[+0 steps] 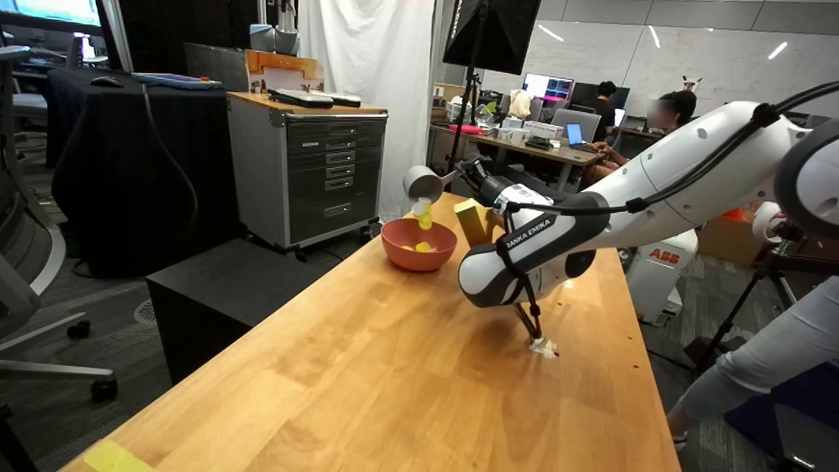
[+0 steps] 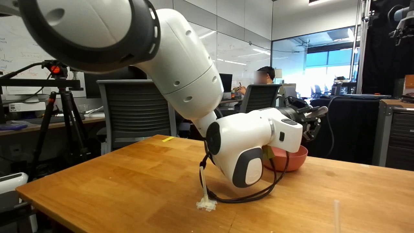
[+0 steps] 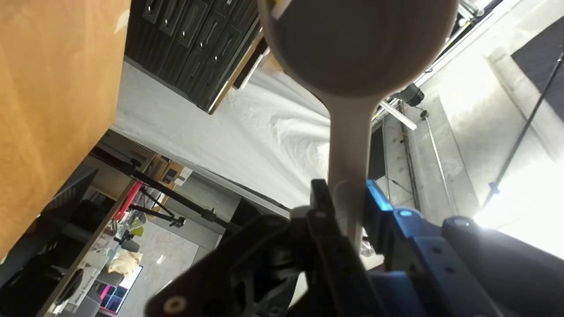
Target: Pour the contents in the grey measuring cup into the pink bowl
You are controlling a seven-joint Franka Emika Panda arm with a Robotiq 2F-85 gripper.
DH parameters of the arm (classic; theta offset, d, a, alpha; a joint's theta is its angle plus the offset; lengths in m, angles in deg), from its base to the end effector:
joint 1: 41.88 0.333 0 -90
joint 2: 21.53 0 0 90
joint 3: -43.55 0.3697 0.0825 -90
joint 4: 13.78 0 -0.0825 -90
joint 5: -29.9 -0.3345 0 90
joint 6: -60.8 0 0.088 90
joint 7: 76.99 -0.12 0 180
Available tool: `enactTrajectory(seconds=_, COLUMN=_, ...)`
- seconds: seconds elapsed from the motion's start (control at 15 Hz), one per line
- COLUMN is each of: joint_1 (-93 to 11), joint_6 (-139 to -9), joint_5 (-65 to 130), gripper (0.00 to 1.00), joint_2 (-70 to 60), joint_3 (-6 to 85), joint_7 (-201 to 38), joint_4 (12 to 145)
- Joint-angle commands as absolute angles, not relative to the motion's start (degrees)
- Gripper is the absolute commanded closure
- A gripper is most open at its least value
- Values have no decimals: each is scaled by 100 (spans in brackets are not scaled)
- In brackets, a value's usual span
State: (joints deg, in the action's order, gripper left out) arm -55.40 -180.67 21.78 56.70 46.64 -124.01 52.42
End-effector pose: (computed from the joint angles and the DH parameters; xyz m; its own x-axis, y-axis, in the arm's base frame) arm 0.7256 -0.1804 0.2040 -0.3450 -0.7434 0.5730 -0.1161 -0.5720 -0.8120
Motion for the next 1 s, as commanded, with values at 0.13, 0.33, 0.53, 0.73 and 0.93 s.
enactTrajectory(seconds=0.13, joint_1=-5476, joint_6=-18264, joint_5=2322, gripper=94, joint_2=6287, joint_3=4464, joint_7=-12441, joint_4=4185)
enactTrajectory(seconds=0.33, joint_1=-5458, joint_6=-18263, joint_5=2341, gripper=94, joint_2=6451, joint_3=4435, joint_7=-12439, joint_4=3911)
enactTrajectory(seconds=0.53, joint_1=-5440, joint_6=-18261, joint_5=2355, gripper=94, joint_2=6612, joint_3=4403, joint_7=-12448, joint_4=3643)
enactTrajectory(seconds=0.73, joint_1=-5387, joint_6=-18260, joint_5=2309, gripper=94, joint_2=6351, joint_3=4253, joint_7=-12527, joint_4=3846)
enactTrajectory(seconds=0.93, joint_1=-5370, joint_6=-18232, joint_5=2299, gripper=94, joint_2=6526, joint_3=4192, joint_7=-12475, joint_4=3526)
